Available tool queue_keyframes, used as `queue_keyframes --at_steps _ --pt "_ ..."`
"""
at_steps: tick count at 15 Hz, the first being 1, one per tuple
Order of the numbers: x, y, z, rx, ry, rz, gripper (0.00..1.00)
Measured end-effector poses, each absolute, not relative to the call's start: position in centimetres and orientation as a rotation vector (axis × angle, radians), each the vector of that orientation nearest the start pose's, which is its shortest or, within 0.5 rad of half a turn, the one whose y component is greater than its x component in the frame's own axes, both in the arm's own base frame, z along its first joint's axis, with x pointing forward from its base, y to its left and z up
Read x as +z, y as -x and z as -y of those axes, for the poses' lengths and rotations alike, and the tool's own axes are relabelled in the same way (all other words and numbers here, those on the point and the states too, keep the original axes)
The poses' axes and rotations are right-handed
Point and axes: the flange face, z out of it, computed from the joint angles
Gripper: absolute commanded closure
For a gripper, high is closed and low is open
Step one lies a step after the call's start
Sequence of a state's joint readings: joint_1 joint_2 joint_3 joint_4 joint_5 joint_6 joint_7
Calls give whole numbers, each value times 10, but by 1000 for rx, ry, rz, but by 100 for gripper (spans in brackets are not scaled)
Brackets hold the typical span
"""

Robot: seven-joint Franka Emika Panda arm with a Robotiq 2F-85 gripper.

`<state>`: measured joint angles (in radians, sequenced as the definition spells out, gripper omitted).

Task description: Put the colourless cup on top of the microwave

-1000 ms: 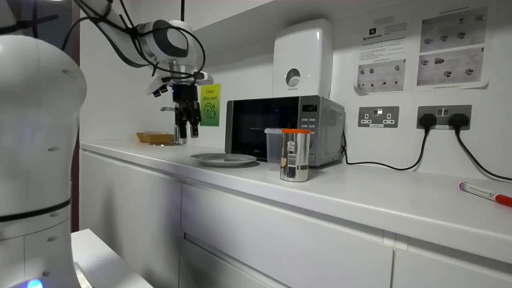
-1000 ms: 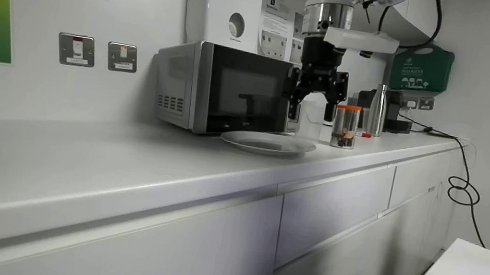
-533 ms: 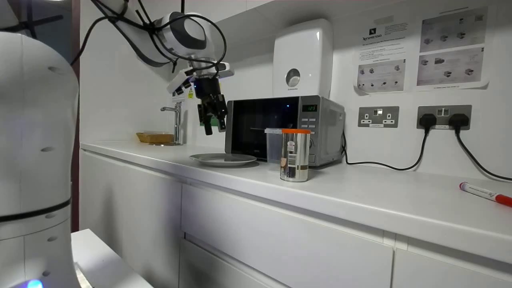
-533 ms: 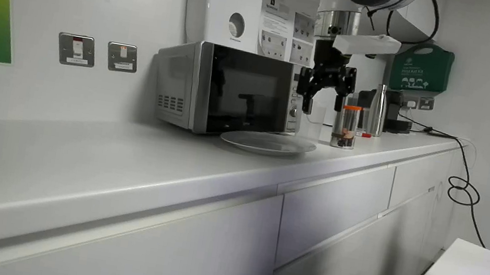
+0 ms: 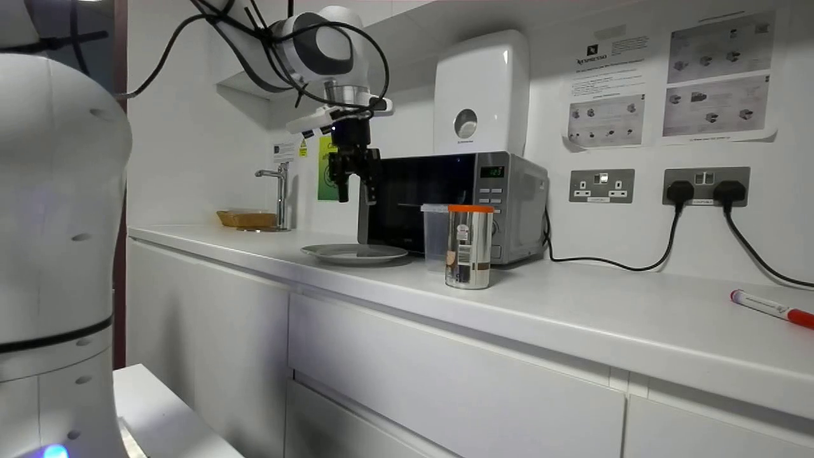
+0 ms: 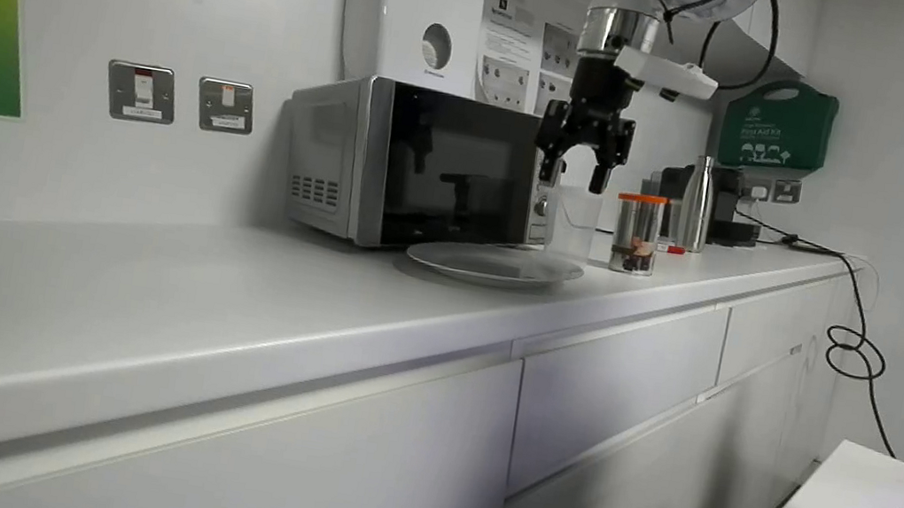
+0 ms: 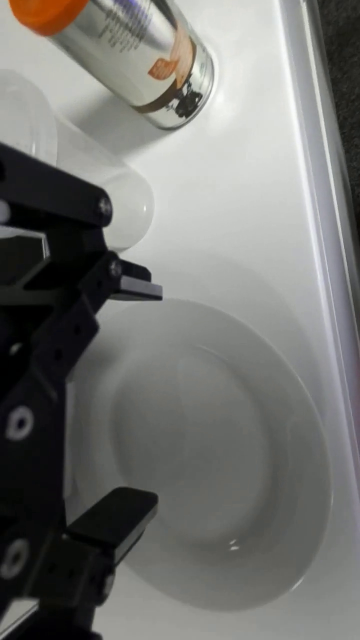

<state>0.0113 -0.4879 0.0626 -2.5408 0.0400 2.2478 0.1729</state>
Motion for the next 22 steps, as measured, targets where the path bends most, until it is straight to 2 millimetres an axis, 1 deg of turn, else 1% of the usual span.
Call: queue_keyframes --at_steps 4,7,10,12,18,22 --pt "454 -419 -28 -273 3074 -40 0" --pt "449 -425 -19 -254 3079 28 0" --pt "449 -431 -6 -248 3094 92 0" --pt "452 -434 2 -256 3113 137 0" --pt "471 -443 25 -312 3131 229 0" --pt "474 -449 33 -319 3126 334 0"
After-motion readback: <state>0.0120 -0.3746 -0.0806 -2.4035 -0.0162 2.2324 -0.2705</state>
